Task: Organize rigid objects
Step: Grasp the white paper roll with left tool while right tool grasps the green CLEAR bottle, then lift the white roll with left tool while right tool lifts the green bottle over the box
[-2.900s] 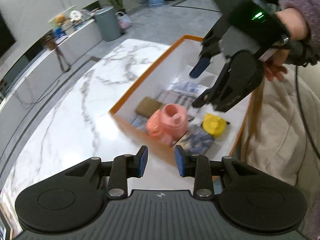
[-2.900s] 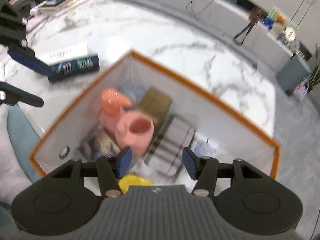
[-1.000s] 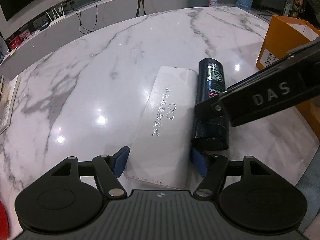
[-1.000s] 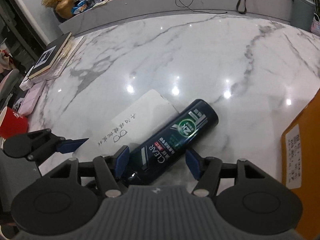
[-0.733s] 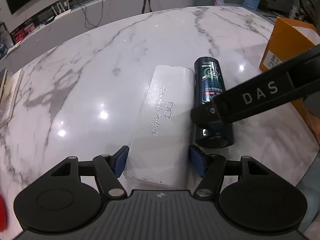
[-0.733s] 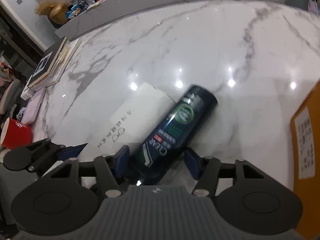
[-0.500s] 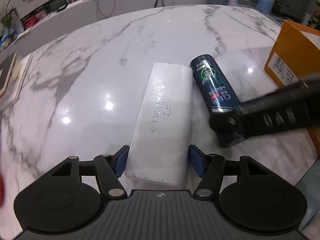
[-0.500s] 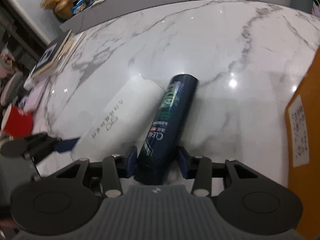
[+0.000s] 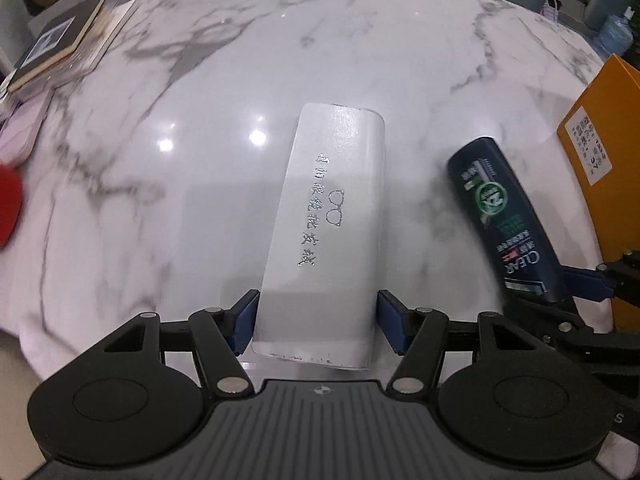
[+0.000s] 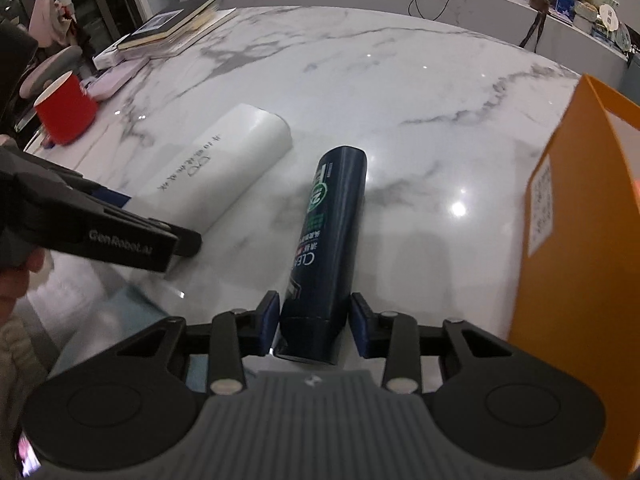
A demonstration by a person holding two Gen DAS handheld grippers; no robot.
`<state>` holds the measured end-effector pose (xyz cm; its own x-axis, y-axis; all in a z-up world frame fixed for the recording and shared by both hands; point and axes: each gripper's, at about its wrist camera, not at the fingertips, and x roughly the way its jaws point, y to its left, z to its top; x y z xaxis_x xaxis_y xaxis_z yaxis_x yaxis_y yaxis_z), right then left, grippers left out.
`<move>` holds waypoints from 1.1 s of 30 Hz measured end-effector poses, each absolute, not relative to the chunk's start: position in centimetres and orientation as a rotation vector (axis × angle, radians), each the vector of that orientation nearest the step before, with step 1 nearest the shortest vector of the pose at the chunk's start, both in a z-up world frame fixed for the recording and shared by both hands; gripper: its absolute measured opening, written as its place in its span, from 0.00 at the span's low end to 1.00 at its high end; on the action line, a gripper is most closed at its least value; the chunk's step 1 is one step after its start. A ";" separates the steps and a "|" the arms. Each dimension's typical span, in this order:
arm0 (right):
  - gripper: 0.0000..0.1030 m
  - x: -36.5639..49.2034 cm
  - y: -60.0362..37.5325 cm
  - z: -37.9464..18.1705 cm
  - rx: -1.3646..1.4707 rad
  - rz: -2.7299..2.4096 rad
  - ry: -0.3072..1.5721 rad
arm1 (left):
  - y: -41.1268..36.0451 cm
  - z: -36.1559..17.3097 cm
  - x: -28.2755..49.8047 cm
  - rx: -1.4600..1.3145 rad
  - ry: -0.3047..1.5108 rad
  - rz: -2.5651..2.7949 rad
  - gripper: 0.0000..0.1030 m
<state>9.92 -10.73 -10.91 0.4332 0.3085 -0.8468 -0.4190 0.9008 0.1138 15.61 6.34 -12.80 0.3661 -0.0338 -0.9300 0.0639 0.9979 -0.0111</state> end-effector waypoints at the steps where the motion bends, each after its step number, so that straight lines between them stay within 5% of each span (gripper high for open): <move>1: 0.37 9.7 -10.9 -10.9 -0.121 0.455 1.028 | 6.4 -12.8 15.4 0.029 1.193 -0.064 0.70; 12: 0.50 9.1 -11.5 -11.2 -0.132 0.404 0.944 | 6.3 -13.4 14.8 0.042 1.037 -0.093 0.83; 33: 0.48 11.5 -9.8 -12.1 -0.154 0.395 0.895 | 5.8 -13.6 17.0 0.039 0.993 -0.106 0.75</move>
